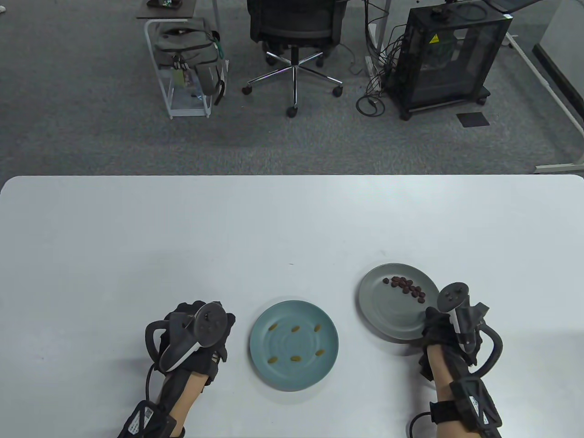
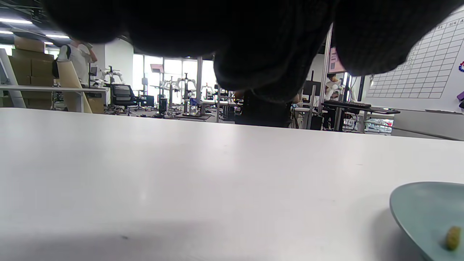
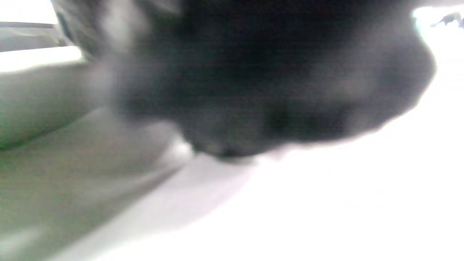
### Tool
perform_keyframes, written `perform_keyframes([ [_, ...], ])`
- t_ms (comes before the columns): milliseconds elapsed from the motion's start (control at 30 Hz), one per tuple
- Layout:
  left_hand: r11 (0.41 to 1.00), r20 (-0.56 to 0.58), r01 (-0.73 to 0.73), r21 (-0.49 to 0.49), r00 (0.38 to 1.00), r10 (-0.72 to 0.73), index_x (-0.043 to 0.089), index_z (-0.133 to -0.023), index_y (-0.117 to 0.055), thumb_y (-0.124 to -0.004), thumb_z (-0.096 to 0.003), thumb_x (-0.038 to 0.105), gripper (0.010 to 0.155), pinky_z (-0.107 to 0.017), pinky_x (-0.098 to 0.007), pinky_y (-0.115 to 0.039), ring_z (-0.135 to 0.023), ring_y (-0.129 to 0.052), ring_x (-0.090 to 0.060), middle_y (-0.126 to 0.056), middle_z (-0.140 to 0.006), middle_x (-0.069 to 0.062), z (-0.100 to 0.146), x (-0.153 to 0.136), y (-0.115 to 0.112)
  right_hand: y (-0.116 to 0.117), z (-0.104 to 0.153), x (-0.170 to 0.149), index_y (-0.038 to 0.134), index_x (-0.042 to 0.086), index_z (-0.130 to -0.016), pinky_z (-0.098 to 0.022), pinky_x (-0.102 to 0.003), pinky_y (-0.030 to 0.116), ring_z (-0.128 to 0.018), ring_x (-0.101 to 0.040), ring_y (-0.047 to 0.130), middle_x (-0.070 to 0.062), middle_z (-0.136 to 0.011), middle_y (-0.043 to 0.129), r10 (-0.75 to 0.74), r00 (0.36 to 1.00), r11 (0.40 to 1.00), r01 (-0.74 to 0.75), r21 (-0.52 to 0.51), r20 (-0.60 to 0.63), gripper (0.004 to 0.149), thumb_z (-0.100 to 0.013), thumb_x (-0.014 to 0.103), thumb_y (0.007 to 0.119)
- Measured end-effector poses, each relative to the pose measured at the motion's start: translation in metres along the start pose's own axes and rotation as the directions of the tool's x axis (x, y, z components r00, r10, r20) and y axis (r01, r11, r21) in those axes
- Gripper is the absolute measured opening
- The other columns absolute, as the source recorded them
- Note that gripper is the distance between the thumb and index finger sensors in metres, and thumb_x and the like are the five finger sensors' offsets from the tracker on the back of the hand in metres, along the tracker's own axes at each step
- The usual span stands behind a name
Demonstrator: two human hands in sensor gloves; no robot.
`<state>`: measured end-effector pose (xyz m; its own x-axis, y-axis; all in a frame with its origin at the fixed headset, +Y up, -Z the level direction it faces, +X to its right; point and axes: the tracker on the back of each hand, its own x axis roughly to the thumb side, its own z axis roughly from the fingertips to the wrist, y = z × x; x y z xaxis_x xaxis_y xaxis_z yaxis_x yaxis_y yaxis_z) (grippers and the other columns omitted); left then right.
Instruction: Pick raisins with hand pinch into plate
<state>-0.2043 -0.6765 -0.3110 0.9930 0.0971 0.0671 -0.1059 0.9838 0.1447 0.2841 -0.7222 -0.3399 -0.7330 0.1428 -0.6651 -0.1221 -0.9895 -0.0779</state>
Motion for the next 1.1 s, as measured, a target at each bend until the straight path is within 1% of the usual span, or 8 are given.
perform_keyframes([
  [167,0.999,-0.017,0.03,0.04,0.999,-0.03,0.012,-0.083,-0.094,-0.081,-0.0469,0.054,0.057,-0.036,-0.051,-0.078,-0.036,-0.094,-0.026,-0.1,-0.056,-0.006,0.001,-0.003,0.005,-0.032,0.03,0.016,0.085,0.01,-0.081,-0.011,-0.033,0.093,-0.018,-0.017,0.109,-0.008,-0.052,0.109,-0.015,0.984,0.978,0.052,-0.2,0.179,0.06,-0.045,0.058,0.079],
  [267,0.997,-0.033,0.057,0.043,0.998,-0.056,0.011,-0.083,-0.093,-0.081,-0.0473,0.054,0.057,-0.036,-0.052,-0.078,-0.037,-0.094,-0.027,-0.099,-0.056,-0.007,0.002,-0.003,0.005,-0.036,0.065,0.04,0.081,0.013,-0.086,-0.027,-0.04,0.092,-0.039,-0.025,0.108,-0.012,-0.069,0.104,-0.028,0.896,0.944,0.17,-0.283,0.444,0.062,-0.045,0.059,0.076],
  [367,0.993,-0.027,0.089,0.074,0.996,-0.087,0.012,-0.086,-0.09,-0.079,-0.047,0.056,0.061,-0.04,-0.054,-0.077,-0.044,-0.094,-0.03,-0.098,-0.065,-0.01,0.002,-0.002,0.005,-0.032,0.1,0.062,0.077,0.017,-0.091,-0.04,-0.046,0.088,-0.059,-0.03,0.103,-0.011,-0.084,0.096,-0.02,0.777,0.935,0.238,-0.264,0.63,0.064,-0.045,0.061,0.072],
  [533,0.994,0.01,0.092,0.059,0.996,-0.093,0.013,-0.089,-0.087,-0.077,-0.0472,0.057,0.062,-0.045,-0.056,-0.077,-0.056,-0.097,-0.034,-0.097,-0.077,-0.013,0.001,-0.001,0.003,-0.035,0.129,0.069,0.075,0.021,-0.093,-0.052,-0.053,0.082,-0.076,-0.036,0.093,-0.011,-0.096,0.088,-0.017,0.697,0.918,0.295,-0.264,0.717,0.066,-0.044,0.064,0.065],
  [600,0.99,0.003,0.118,0.077,0.993,-0.119,0.013,-0.094,-0.082,-0.075,-0.0465,0.06,0.067,-0.051,-0.06,-0.075,-0.068,-0.094,-0.04,-0.091,-0.089,-0.016,0.002,0.0,0.004,-0.037,0.131,0.067,0.068,0.025,-0.1,-0.062,-0.059,0.072,-0.092,-0.042,0.079,-0.012,-0.108,0.076,-0.026,0.657,0.923,0.305,-0.234,0.753,0.07,-0.044,0.067,0.061],
  [733,0.992,0.003,0.124,0.005,0.992,-0.125,0.014,-0.111,-0.051,-0.063,-0.0449,0.069,0.087,-0.067,-0.081,-0.043,-0.106,-0.05,-0.061,-0.05,-0.118,-0.022,0.005,0.001,0.004,-0.036,0.131,0.068,0.047,0.033,-0.11,-0.071,-0.075,0.035,-0.107,-0.055,0.028,-0.01,-0.124,0.032,-0.045,0.62,0.956,0.253,-0.146,0.784,0.08,-0.041,0.072,0.051],
  [833,0.995,0.02,0.098,-0.019,0.995,-0.098,0.015,-0.112,-0.037,-0.056,-0.0434,0.072,0.091,-0.067,-0.084,-0.029,-0.11,-0.032,-0.06,-0.033,-0.121,-0.02,0.004,0.0,0.003,-0.034,0.134,0.07,0.039,0.036,-0.111,-0.071,-0.076,0.025,-0.107,-0.053,0.013,-0.006,-0.124,0.019,-0.014,0.603,0.962,0.227,-0.155,0.797,0.08,-0.041,0.073,0.05],
  [1100,0.995,0.019,0.098,-0.023,0.995,-0.098,0.02,-0.112,-0.025,-0.038,-0.0407,0.074,0.091,-0.064,-0.084,-0.015,-0.109,-0.015,-0.057,-0.022,-0.121,-0.017,0.006,-0.002,0.003,-0.034,0.135,0.07,0.029,0.032,-0.111,-0.07,-0.076,0.022,-0.105,-0.051,0.006,-0.009,-0.121,0.011,0.031,0.623,0.959,0.202,-0.199,0.781,0.085,-0.041,0.073,0.054],
])
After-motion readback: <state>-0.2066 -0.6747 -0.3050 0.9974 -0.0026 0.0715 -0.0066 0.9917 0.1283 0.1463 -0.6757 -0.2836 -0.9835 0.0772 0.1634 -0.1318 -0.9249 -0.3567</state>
